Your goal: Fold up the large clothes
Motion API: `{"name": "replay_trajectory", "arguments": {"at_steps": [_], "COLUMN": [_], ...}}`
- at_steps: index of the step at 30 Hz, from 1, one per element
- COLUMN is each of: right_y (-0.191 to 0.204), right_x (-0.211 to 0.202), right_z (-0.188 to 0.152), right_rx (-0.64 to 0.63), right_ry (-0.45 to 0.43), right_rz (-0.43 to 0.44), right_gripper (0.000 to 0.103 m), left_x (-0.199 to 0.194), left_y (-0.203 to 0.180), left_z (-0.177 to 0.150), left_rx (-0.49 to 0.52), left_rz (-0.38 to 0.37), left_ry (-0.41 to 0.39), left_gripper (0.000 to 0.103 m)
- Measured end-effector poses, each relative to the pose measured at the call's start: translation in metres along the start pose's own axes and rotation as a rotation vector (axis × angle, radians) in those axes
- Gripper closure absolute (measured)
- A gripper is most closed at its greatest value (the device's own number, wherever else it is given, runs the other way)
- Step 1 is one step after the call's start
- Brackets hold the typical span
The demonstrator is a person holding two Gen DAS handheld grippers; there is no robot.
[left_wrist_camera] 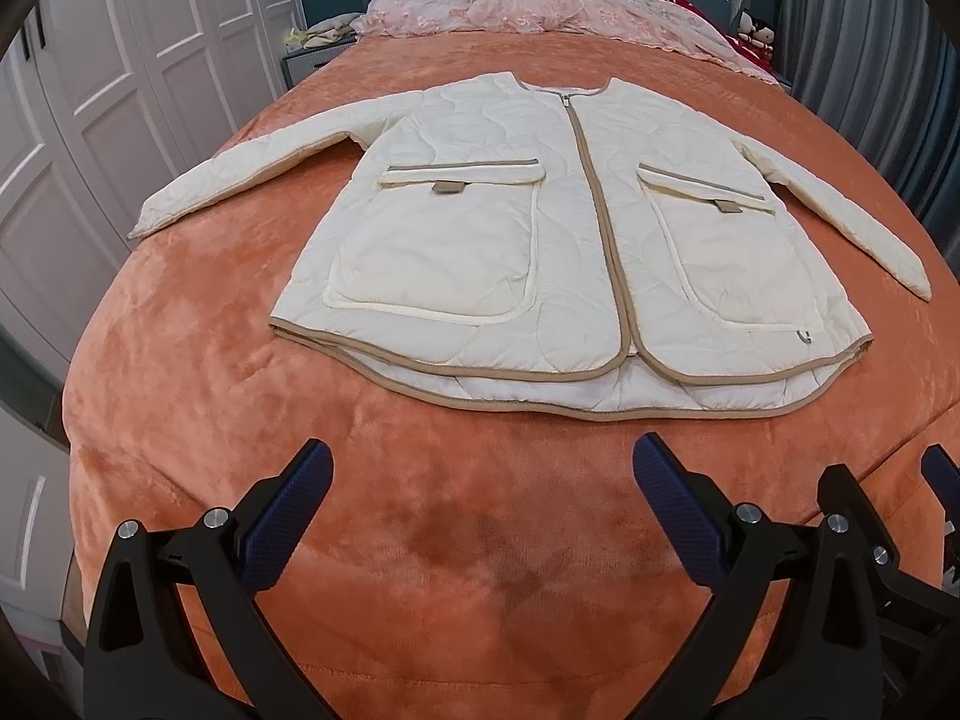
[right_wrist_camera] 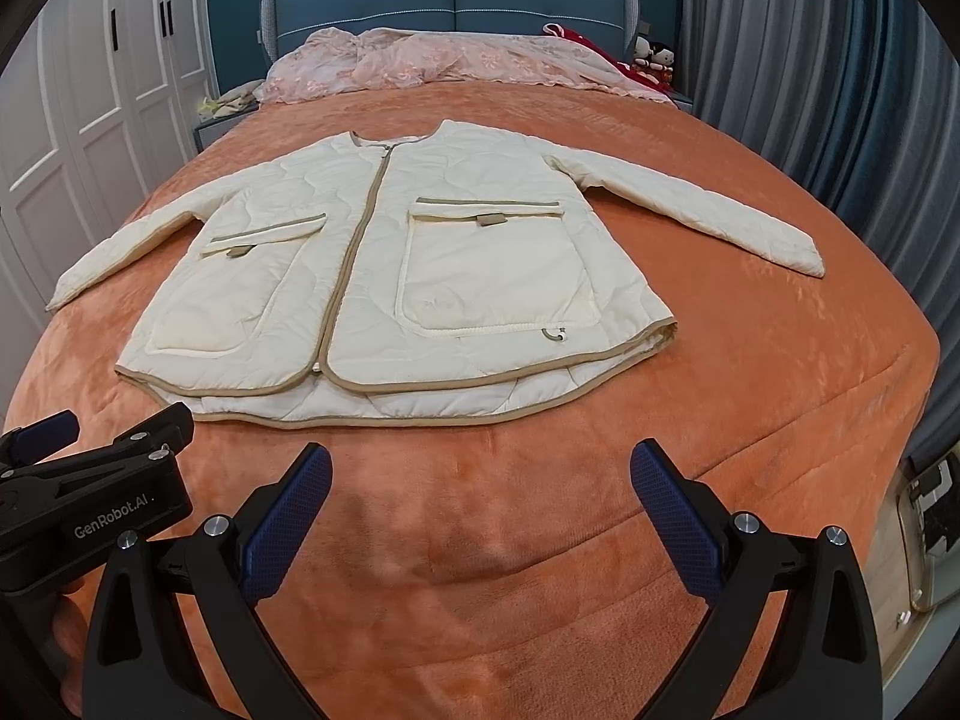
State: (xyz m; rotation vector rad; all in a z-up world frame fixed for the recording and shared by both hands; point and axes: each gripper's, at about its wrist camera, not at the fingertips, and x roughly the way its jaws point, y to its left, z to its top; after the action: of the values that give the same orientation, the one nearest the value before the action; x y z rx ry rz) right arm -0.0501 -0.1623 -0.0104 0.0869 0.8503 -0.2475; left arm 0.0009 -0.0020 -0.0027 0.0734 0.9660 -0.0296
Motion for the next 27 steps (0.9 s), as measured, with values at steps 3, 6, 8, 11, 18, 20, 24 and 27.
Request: {"name": "replay_trajectory", "arguments": {"at_steps": [3, 6, 8, 11, 18, 20, 24, 27], "right_y": [0.0005, 0.0000, 0.0001, 0.0000, 0.0003, 0.0001, 0.0005, 0.0003], "right_x": [0.0001, -0.0004, -0.0006, -0.0007, 0.0019, 0.0016, 0.0021, 0.0013], "right_z": [-0.0005, 0.0000, 0.0001, 0.0002, -0.0009, -0.0002, -0.0006, -0.0001], "right_rx": [0.001, 0.000, 0.000, 0.001, 0.000, 0.000, 0.000, 0.001], "right_ry": [0.000, 0.000, 0.000, 0.001, 0.002, 0.002, 0.003, 0.003], "right_rz": [0.000, 0.001, 0.000, 0.001, 0.000, -0.001, -0.001, -0.001], "right_gripper": [0.005, 0.005, 0.005, 0.005, 0.005, 0.005, 0.005, 0.005], "left_x": [0.0007, 0.0018, 0.0001, 0.0004, 0.0018, 0.0021, 0.0020, 0.0017], "left_y": [-0.0006, -0.0015, 0.0003, -0.0004, -0.0012, -0.0008, -0.0003, -0.0002], "left_z": [-0.0008, -0.0020, 0.0002, -0.0007, -0.0015, -0.0019, -0.0020, -0.0022], "left_rx": [0.001, 0.001, 0.000, -0.002, 0.005, 0.004, 0.004, 0.004], "left_rz": [0.000, 0.000, -0.001, -0.002, 0.005, 0.006, 0.009, 0.011], "left_ry": [-0.002, -0.001, 0.002, 0.001, 0.018, 0.019, 0.019, 0.019], "left_gripper": [0.005, 0.005, 0.005, 0.005, 0.005, 0.005, 0.005, 0.005]}}
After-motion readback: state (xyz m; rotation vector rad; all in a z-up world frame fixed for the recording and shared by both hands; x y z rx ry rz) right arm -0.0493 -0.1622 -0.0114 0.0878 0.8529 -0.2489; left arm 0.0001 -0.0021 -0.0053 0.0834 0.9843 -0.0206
